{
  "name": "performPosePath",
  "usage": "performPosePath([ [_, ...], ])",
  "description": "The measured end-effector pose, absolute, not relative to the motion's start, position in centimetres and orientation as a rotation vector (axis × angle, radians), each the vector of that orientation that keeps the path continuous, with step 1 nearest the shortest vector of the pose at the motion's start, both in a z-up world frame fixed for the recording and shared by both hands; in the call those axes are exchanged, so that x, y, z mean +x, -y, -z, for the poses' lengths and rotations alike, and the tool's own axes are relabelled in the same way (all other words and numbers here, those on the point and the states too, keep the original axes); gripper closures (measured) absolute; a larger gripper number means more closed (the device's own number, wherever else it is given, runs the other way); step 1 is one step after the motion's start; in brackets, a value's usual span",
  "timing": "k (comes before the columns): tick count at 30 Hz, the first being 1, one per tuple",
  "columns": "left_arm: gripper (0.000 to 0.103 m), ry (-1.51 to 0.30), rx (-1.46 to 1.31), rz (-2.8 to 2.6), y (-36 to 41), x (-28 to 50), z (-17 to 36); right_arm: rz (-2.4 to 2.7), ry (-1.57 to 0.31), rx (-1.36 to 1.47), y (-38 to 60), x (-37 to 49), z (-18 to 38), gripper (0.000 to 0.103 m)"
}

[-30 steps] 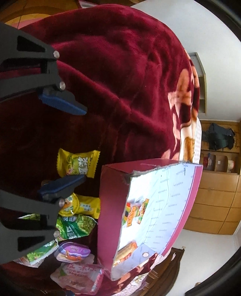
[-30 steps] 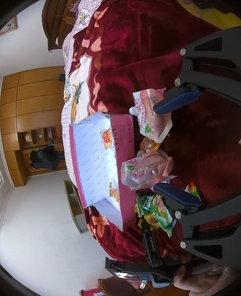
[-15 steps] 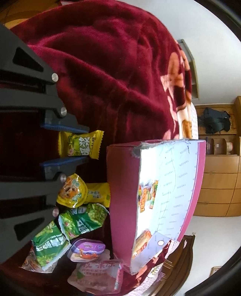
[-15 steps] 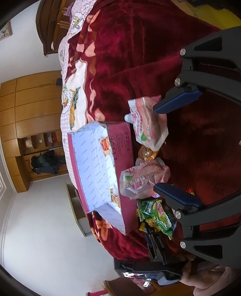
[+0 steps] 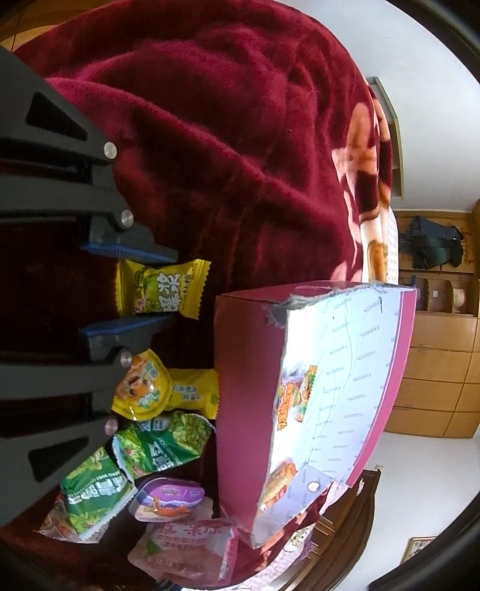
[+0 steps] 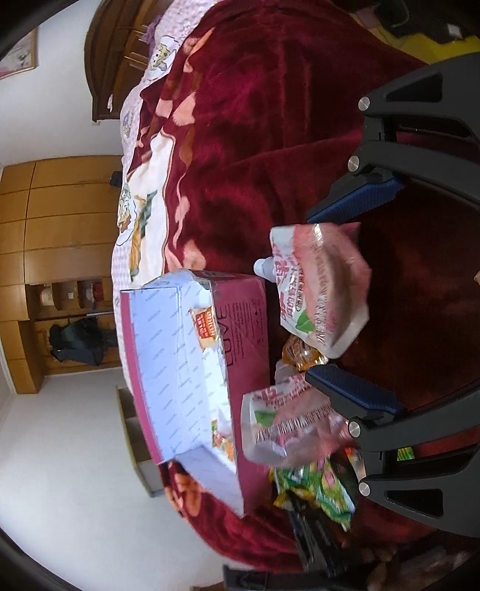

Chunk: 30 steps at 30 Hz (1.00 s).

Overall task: Organize snacks
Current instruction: 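Grasp the yellow candy packet with the left gripper while the right grasps a pink jelly pouch, then lift both held snacks and carry them over the pink box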

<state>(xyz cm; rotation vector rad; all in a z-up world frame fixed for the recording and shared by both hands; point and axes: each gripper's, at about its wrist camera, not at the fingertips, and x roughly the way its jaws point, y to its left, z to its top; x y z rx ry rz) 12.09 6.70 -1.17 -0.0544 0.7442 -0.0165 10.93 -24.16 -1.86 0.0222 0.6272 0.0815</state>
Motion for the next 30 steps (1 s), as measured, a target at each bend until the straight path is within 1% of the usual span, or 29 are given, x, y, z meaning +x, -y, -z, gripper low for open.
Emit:
performPosePath([
  [6,0.074,-0.743,-0.057,0.018,-6.8,12.2,1.2,-0.051,-0.644,0.036,24.4,11.9,2.5,0.025],
  [7,0.074,-0.742,-0.059,0.02,-6.8,12.2,1.2,-0.04,-0.645,0.043,24.6,12.0,2.7,0.031],
  [8,0.074,-0.741,-0.061,0.021,-6.9,12.2,1.3,-0.042,-0.644,0.055,24.8,12.0,2.8,0.032],
  [22,0.077,-0.734,-0.179,0.058,-8.3,11.3,0.4,-0.053,-0.596,0.11,25.3,9.7,1.7,0.033],
  [30,0.078,-0.709,-0.188,0.058,-8.4,9.8,-1.1,-0.07,-0.568,0.128,25.3,8.1,0.9,0.033],
])
